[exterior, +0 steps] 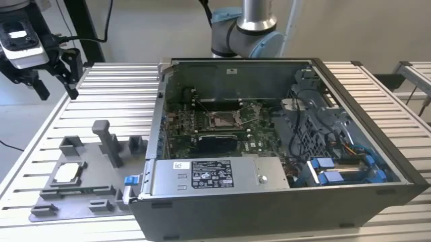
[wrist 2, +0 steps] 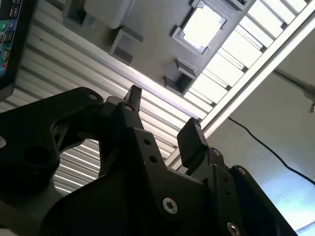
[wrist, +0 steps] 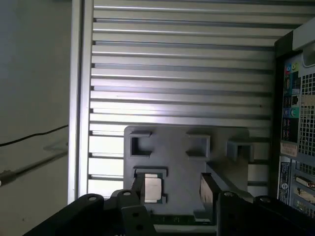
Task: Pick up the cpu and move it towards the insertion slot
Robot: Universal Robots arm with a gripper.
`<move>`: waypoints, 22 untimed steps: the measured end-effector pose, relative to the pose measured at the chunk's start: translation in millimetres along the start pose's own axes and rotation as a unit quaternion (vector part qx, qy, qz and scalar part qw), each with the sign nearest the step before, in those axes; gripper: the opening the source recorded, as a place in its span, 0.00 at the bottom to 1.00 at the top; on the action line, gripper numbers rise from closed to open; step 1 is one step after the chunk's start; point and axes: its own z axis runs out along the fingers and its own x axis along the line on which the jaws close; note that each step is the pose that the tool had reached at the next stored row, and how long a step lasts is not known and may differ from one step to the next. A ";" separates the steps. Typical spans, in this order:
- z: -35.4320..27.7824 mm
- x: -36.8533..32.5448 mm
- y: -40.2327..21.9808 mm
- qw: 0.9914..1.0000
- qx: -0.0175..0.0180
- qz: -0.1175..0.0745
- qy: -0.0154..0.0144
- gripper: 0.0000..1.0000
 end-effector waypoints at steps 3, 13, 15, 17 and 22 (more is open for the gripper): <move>0.0 0.0 0.0 1.000 0.000 0.000 0.000 1.00; 1.3 13.3 -1.6 1.000 0.000 0.000 -0.006 1.00; 2.4 18.6 -3.7 1.000 0.000 0.000 -0.007 1.00; 3.4 23.0 -6.7 1.000 0.000 0.000 -0.008 1.00; 5.8 31.6 -13.1 1.000 -0.001 0.000 -0.008 1.00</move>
